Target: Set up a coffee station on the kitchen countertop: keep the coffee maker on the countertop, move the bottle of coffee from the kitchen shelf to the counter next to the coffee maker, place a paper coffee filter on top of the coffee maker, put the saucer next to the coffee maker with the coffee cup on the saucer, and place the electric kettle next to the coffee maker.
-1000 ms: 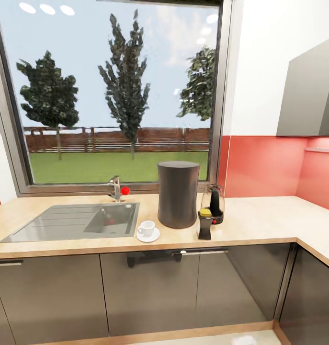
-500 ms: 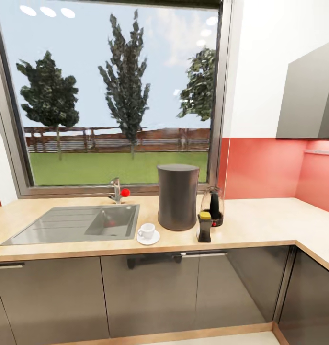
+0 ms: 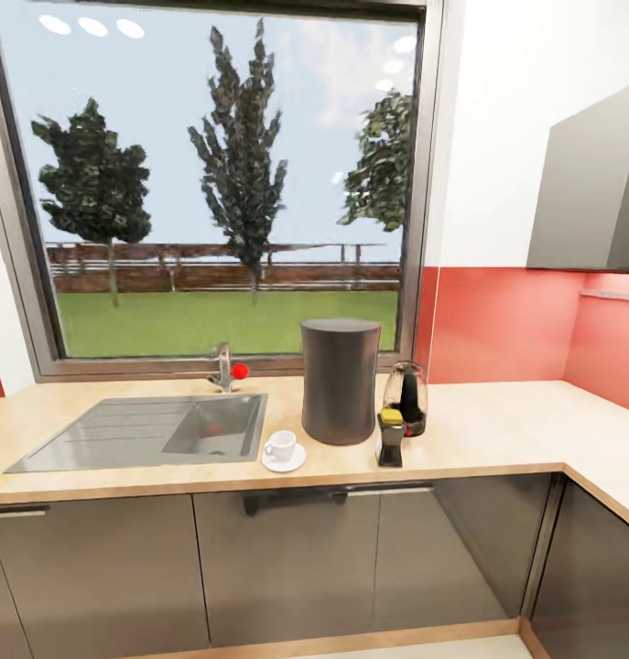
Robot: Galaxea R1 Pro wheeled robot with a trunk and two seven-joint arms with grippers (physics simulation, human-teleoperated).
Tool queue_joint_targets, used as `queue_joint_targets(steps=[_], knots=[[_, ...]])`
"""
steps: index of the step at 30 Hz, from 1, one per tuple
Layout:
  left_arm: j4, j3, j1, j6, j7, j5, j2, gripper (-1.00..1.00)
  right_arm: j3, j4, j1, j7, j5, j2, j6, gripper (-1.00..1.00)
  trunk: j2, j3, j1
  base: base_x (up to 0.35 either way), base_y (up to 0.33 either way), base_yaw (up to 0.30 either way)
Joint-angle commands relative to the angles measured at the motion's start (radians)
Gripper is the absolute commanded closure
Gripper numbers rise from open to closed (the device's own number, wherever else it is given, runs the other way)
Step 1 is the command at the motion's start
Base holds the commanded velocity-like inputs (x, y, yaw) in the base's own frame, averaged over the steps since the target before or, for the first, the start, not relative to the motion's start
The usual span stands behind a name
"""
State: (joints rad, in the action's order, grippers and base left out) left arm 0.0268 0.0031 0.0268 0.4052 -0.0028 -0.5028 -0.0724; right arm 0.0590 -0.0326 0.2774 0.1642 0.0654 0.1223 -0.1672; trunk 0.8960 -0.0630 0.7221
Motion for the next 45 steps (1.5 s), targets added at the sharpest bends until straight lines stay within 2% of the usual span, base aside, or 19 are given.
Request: queue_joint_targets(steps=[1, 6, 12, 21, 45], knots=[[-0.001, 0.000, 0.001, 0.004, 0.000, -0.003, 0.000, -1.00, 0.005, -0.004, -0.003, -0.003, 0.005, 0.004, -0.011, -1.00, -0.006, 0.002, -0.004, 0.000, 0.000, 0.000], [-0.001, 0.000, 0.001, 0.006, 0.000, -0.008, 0.000, -1.00, 0.005, -0.004, -0.045, -0.008, 0.003, 0.043, -0.048, -1.00, -0.041, 0.017, -0.023, 0.000, 0.000, 0.000], [-0.001, 0.001, 0.001, 0.007, 0.000, -0.012, 0.002, -1.00, 0.004, -0.004, -0.068, -0.007, -0.003, 0.053, -0.056, -1.00, -0.083, 0.036, -0.046, 0.000, 0.000, -0.032], [-0.001, 0.002, 0.001, 0.009, 0.000, -0.013, 0.002, -1.00, 0.004, -0.004, -0.072, -0.008, -0.006, 0.042, -0.061, -1.00, -0.146, 0.064, -0.080, 0.000, 0.000, -0.002], [-0.001, 0.000, 0.001, 0.009, 0.000, -0.011, 0.000, -1.00, 0.005, -0.004, -0.072, -0.008, -0.006, 0.042, -0.061, -1.00, -0.314, 0.140, -0.172, 0.000, 0.000, 0.000]])
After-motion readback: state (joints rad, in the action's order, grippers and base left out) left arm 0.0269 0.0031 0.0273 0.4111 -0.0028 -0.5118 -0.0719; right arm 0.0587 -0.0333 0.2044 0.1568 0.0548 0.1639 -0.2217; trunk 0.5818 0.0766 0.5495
